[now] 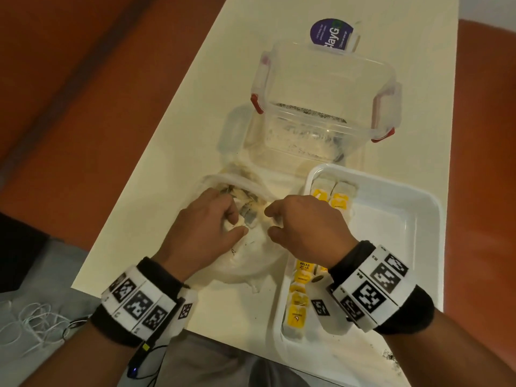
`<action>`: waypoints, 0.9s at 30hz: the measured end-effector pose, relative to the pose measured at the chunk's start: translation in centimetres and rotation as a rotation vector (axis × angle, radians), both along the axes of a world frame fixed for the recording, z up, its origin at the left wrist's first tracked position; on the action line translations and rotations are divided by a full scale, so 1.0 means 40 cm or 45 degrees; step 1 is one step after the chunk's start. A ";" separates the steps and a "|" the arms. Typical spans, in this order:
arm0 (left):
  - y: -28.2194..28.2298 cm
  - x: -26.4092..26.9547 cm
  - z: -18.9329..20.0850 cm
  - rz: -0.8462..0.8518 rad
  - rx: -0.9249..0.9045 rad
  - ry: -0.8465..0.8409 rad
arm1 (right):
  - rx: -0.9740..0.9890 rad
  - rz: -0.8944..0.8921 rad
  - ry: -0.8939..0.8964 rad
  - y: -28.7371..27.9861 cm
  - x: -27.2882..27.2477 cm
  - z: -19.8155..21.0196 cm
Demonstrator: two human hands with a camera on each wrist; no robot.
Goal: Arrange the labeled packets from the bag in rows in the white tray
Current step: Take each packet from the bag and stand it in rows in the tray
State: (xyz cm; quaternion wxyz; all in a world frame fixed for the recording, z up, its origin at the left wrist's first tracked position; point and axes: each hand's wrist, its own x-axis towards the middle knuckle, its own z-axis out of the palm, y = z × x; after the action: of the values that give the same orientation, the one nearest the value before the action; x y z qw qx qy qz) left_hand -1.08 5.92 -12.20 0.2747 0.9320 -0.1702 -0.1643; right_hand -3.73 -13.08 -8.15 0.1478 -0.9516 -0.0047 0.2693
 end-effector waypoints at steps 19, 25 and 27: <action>-0.006 0.017 -0.015 0.036 0.025 -0.021 | 0.008 -0.027 -0.023 0.014 -0.016 -0.006; 0.026 0.008 0.032 0.297 -0.531 0.453 | 0.014 -0.030 -0.017 0.015 -0.038 -0.004; 0.027 0.004 0.040 0.387 -0.736 0.686 | 0.005 -0.037 -0.032 0.016 -0.046 0.002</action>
State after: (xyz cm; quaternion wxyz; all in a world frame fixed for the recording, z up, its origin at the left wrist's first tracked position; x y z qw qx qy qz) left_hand -0.91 7.00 -10.58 0.5806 0.7547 0.0080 -0.3053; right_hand -5.58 -12.45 -8.08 0.1535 -0.9546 0.0068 0.2552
